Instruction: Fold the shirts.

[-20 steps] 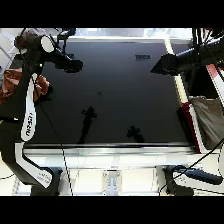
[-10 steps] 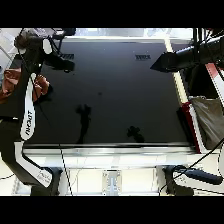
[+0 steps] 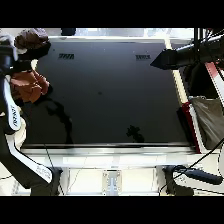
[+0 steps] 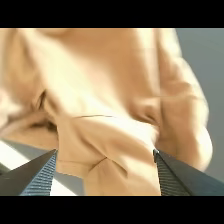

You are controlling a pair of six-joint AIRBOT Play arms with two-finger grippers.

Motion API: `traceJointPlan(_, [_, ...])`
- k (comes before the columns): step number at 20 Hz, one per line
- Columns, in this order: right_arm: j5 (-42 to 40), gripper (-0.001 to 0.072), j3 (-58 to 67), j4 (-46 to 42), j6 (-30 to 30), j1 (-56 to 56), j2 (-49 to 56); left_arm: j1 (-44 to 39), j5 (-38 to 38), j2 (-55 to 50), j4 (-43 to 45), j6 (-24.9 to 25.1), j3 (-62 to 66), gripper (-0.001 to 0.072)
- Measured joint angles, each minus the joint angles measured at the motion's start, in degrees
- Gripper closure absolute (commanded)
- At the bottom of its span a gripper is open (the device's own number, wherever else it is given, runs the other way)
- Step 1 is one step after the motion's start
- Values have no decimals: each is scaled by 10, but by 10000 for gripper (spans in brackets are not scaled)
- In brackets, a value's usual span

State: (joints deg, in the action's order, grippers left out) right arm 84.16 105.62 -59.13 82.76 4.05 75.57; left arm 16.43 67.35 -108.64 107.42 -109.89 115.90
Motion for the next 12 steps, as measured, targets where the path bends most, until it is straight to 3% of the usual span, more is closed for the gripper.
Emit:
traceJointPlan(3, [-8,439,0,0,0,0,0,71,-19,-33,-94,-43,0,-12])
traceJointPlan(9, [-30,439,0,0,13,0,0,146,-65,-88,-234,-67,0,-6])
traceJointPlan(10, [-36,439,0,0,20,0,0,151,-78,-97,-259,-65,0,44])
traceJointPlan(11, [-44,440,0,0,26,0,0,154,-94,-106,-283,-58,0,250])
traceJointPlan(12, [-49,439,0,0,33,0,0,156,-110,-114,-311,-49,0,597])
